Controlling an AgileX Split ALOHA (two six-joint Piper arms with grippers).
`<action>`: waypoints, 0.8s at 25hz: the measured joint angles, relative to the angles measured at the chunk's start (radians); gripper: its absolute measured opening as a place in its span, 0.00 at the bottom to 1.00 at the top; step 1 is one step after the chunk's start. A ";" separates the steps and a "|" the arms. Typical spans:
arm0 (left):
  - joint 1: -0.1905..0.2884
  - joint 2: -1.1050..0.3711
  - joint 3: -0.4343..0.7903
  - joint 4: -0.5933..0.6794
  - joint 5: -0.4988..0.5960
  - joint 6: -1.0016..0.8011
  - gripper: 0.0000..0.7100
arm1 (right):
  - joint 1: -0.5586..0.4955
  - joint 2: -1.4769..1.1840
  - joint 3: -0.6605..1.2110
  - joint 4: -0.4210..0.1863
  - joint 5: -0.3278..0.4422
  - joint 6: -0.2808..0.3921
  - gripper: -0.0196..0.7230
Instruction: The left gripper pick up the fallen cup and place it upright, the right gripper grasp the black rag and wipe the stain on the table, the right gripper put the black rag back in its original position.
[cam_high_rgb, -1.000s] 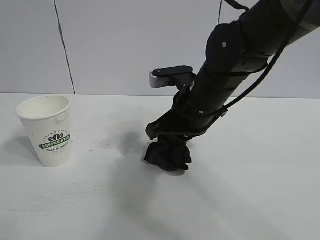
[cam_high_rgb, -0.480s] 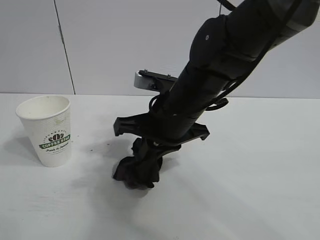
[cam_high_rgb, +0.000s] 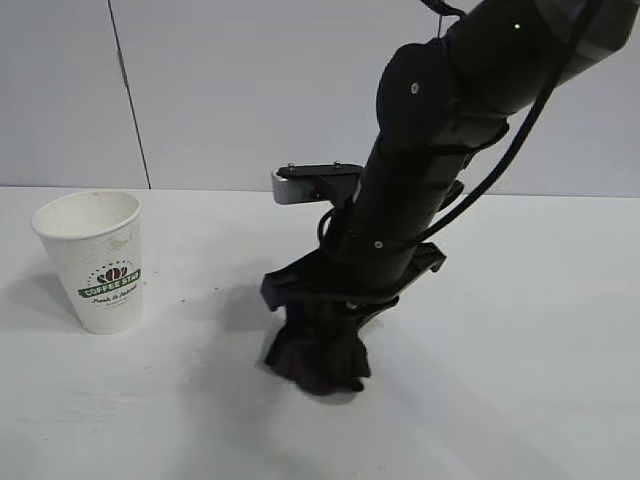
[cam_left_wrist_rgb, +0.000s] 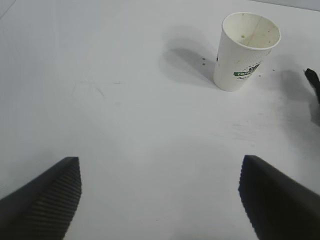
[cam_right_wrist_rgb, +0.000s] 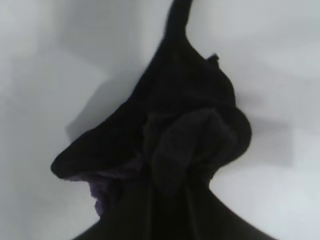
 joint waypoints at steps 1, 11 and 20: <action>0.000 0.000 0.000 0.000 0.000 0.000 0.87 | 0.000 0.000 0.000 0.000 -0.002 0.003 0.10; 0.000 0.000 0.000 0.000 0.000 0.000 0.87 | 0.000 0.000 0.000 0.005 -0.027 0.015 0.73; 0.000 0.000 0.000 0.000 0.000 0.000 0.87 | -0.034 -0.082 0.000 -0.007 0.021 0.045 0.85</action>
